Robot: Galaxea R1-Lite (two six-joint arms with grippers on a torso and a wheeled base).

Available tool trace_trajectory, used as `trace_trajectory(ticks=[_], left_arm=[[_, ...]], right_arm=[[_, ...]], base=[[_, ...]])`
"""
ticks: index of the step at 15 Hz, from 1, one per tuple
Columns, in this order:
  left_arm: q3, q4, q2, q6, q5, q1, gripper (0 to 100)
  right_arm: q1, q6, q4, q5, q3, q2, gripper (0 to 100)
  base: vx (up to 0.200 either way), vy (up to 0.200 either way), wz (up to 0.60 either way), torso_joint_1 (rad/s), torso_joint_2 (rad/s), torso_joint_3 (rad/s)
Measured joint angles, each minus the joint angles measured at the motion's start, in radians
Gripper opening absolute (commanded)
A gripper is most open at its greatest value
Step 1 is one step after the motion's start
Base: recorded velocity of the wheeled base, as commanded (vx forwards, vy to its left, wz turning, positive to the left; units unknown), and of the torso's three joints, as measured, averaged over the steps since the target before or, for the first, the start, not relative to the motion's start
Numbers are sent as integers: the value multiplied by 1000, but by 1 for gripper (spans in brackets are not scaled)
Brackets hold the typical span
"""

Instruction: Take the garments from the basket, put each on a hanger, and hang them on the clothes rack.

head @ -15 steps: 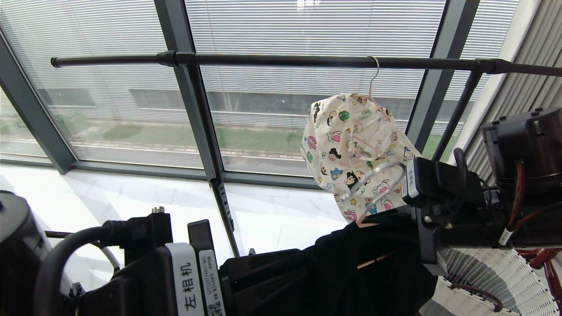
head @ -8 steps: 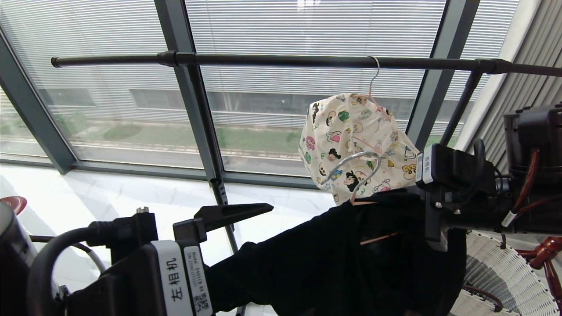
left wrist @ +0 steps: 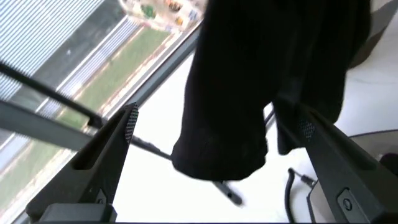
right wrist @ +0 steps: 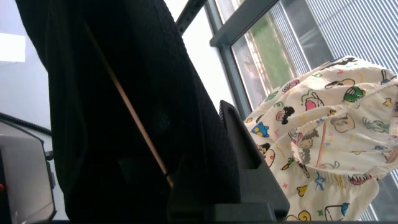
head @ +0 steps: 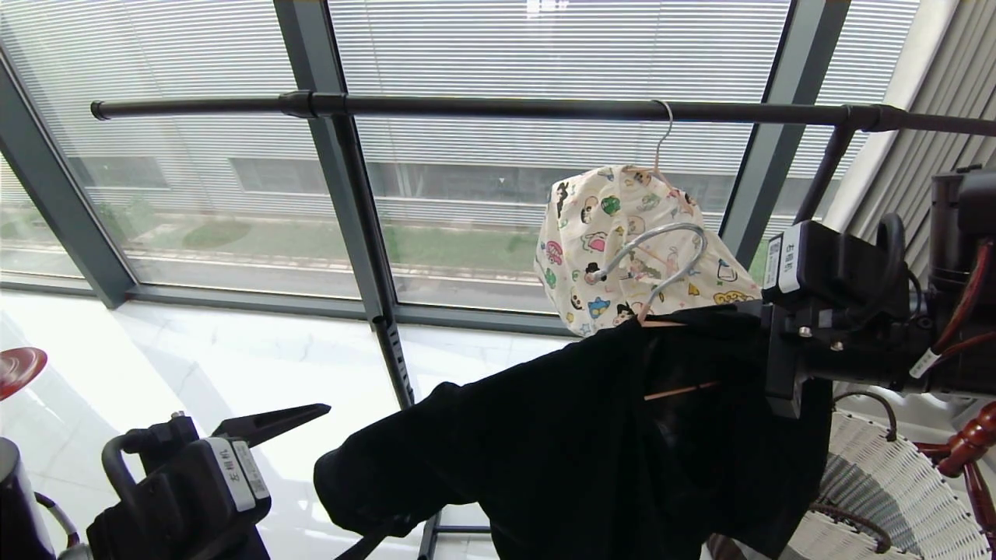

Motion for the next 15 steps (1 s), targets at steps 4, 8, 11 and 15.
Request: trace_trajectory(ticks=[4,8,11,15], left_arm=[[-2,-2,41,-92,-23,58,100],[-12,-1,69,-125,-23,63,0],[8,0,75,-122,5,76,0],[47,-2,65,-123,68,225,0]], right_arm=[[26,-1,0,-3,-3,-13,0],[43,0,0,-10,-3,-16,0],[37,4,-1,-31,0,-17,0],[-26,5,-46,-38,18,-19,0]], base=[[0,0,0,0,0,0],[0,0,0,0,0,0],[0,0,0,0,0,0],[0,0,0,0,0,0]])
